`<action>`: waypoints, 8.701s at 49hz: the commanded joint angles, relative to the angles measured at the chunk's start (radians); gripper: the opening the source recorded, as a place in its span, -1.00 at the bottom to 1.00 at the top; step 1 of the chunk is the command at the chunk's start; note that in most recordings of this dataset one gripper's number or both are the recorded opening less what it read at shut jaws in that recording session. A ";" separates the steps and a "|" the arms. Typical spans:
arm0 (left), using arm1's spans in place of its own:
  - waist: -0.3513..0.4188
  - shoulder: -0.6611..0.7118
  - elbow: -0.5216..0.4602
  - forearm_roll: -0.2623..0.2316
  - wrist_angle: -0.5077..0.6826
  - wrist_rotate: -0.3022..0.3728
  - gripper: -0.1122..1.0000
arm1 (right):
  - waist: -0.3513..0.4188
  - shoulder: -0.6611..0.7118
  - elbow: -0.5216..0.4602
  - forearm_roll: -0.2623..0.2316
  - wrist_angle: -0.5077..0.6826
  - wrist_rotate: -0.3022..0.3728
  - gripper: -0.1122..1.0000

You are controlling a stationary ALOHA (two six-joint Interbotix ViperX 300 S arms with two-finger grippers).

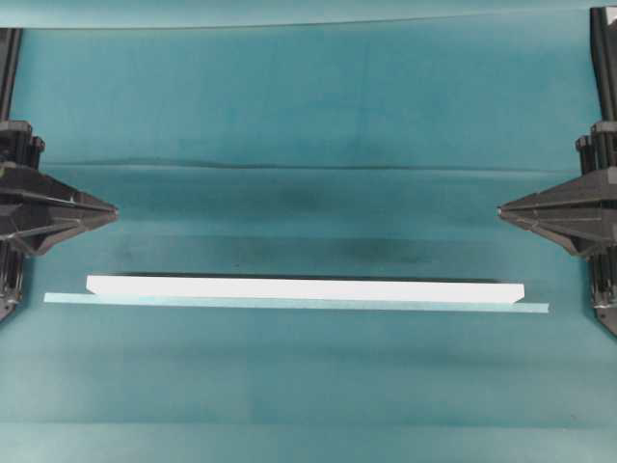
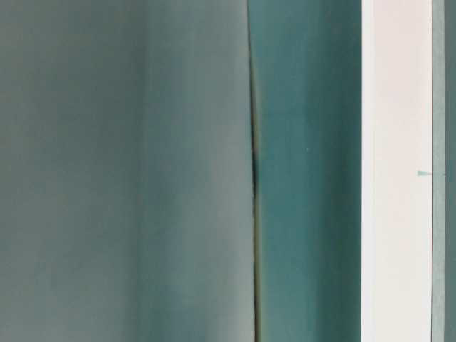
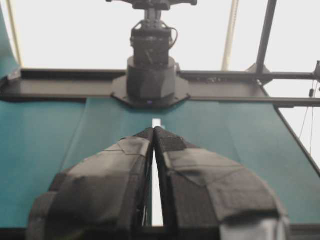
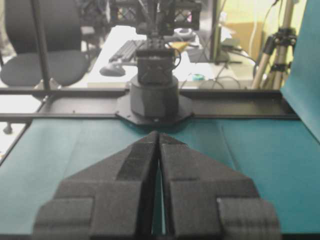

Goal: Lift a wooden board with both hands.
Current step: 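Move both grippers down over the white board near each end, then lower both grippers onto the board and close them on it, then lift the board with both grippers and move it back, then hold the board raised with both grippers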

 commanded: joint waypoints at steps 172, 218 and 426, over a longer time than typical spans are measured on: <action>-0.031 0.888 -0.431 0.026 0.732 -0.043 0.96 | -0.005 0.937 -0.515 0.115 0.885 -0.081 0.91; -0.003 0.951 -0.383 0.026 0.646 -0.052 0.96 | 0.002 1.012 -0.445 0.115 0.769 -0.081 0.90; 0.031 0.718 -1.312 0.026 1.713 -0.170 -0.48 | -0.021 0.827 -1.420 0.041 1.919 0.094 -0.42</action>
